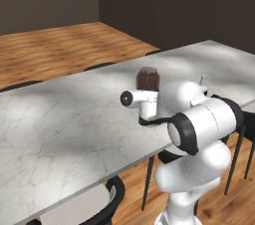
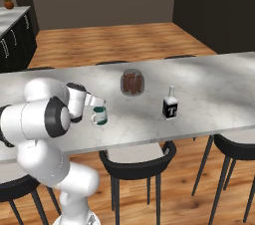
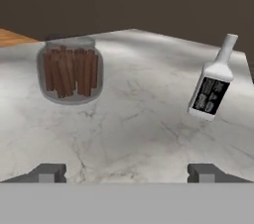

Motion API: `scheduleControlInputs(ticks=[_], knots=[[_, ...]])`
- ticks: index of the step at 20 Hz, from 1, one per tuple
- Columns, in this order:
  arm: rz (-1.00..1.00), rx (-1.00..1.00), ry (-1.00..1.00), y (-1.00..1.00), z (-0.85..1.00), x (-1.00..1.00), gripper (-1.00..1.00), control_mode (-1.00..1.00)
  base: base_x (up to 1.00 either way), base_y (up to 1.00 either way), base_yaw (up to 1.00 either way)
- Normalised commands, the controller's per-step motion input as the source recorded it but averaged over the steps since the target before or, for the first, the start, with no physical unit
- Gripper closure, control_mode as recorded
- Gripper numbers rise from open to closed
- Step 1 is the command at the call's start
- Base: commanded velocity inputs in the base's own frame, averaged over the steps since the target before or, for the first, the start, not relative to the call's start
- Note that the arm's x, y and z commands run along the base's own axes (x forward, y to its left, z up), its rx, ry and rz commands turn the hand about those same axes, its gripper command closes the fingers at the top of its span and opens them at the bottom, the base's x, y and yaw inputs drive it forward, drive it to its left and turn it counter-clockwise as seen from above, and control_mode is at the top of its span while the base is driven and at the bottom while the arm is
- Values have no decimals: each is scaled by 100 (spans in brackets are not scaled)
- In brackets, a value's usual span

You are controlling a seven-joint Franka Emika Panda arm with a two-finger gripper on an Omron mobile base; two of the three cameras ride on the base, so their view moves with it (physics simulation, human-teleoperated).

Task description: Open the cabinet directly in front. Then move the liquor and the mug to the dining counter with the jar on it.

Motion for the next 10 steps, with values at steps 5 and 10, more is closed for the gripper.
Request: scheduleControlInputs(ticks=[5,10], knots=[[-1,0,0,-2,100,-59,-100,-100,0,0,0],[0,0,0,-26,100,-100,-100,-100,0,0,0]])
